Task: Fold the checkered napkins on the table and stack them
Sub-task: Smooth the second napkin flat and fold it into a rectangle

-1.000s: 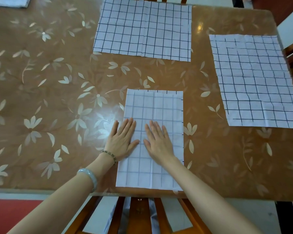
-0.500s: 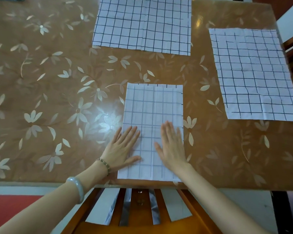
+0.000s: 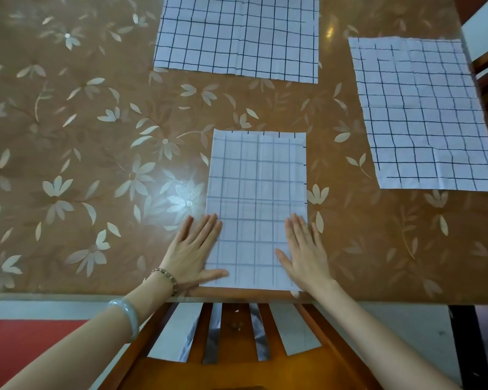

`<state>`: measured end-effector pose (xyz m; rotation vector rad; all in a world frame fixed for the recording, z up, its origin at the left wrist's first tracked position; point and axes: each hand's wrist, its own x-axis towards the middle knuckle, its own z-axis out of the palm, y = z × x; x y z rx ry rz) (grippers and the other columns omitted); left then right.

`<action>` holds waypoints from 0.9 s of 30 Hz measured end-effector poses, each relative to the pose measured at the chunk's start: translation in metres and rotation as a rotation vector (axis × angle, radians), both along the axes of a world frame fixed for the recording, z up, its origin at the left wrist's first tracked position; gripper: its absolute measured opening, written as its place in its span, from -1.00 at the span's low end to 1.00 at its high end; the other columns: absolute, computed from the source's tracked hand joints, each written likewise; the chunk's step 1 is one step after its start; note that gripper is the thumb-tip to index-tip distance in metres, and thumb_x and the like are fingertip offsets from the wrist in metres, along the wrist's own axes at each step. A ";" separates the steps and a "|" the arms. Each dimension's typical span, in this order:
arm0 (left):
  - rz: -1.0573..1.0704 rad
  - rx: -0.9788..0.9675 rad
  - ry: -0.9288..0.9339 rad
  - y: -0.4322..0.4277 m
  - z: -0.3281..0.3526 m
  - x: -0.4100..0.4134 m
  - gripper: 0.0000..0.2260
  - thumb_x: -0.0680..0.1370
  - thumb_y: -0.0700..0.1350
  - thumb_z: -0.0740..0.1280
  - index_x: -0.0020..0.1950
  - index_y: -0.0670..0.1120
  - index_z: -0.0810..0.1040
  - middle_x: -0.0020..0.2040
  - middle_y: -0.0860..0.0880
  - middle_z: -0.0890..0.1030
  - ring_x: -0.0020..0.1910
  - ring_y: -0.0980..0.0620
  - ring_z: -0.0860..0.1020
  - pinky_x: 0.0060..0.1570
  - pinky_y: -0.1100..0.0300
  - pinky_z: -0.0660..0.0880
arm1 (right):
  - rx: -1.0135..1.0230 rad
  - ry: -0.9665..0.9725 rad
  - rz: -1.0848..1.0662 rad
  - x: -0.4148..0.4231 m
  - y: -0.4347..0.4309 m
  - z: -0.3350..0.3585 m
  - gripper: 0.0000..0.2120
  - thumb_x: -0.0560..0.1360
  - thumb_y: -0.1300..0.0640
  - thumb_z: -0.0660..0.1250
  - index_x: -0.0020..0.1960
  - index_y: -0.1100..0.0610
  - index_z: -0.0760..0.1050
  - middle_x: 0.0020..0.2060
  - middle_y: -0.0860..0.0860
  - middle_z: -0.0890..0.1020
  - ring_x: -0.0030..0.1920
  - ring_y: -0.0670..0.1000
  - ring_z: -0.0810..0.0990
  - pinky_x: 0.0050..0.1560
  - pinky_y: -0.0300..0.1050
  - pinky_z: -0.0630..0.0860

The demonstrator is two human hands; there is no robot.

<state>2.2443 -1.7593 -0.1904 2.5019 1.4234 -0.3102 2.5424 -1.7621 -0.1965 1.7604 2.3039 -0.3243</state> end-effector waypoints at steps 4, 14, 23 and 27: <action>0.050 0.030 -0.058 0.009 0.006 -0.008 -0.07 0.46 0.48 -0.05 0.56 -0.21 -0.01 0.57 -0.16 0.01 0.56 -0.07 -0.04 0.45 -0.19 0.00 | 0.007 0.038 -0.083 0.013 0.009 0.010 -0.29 0.60 -0.26 -0.22 0.54 0.25 -0.09 0.54 0.16 -0.04 0.54 0.08 -0.13 0.49 0.07 -0.18; 0.240 0.166 -0.086 0.172 0.014 0.062 -0.35 0.58 0.18 -0.30 0.56 -0.17 -0.04 0.57 -0.09 0.02 0.55 0.02 -0.04 0.48 -0.08 -0.28 | 0.132 0.326 -0.155 -0.068 0.168 0.022 -0.40 0.57 -0.03 -0.20 0.55 0.18 -0.06 0.55 0.15 -0.04 0.55 0.07 -0.15 0.52 0.01 -0.22; 0.362 0.136 -0.096 0.192 -0.012 0.072 -0.29 0.55 0.29 -0.24 0.56 -0.14 -0.11 0.57 -0.05 -0.09 0.55 0.04 -0.16 0.48 -0.08 -0.28 | 0.099 0.117 -0.026 -0.057 0.205 -0.009 -0.34 0.56 -0.18 -0.29 0.56 0.14 -0.10 0.55 0.09 -0.04 0.55 0.04 -0.12 0.51 0.05 -0.22; 0.438 0.116 -0.122 0.191 -0.011 0.057 -0.28 0.56 0.33 -0.17 0.56 -0.11 -0.16 0.57 -0.03 -0.14 0.54 0.05 -0.21 0.47 -0.08 -0.31 | 0.113 0.077 -0.053 -0.031 0.204 -0.008 -0.32 0.54 -0.21 -0.32 0.56 0.13 -0.14 0.55 0.07 -0.09 0.54 0.02 -0.17 0.50 0.04 -0.26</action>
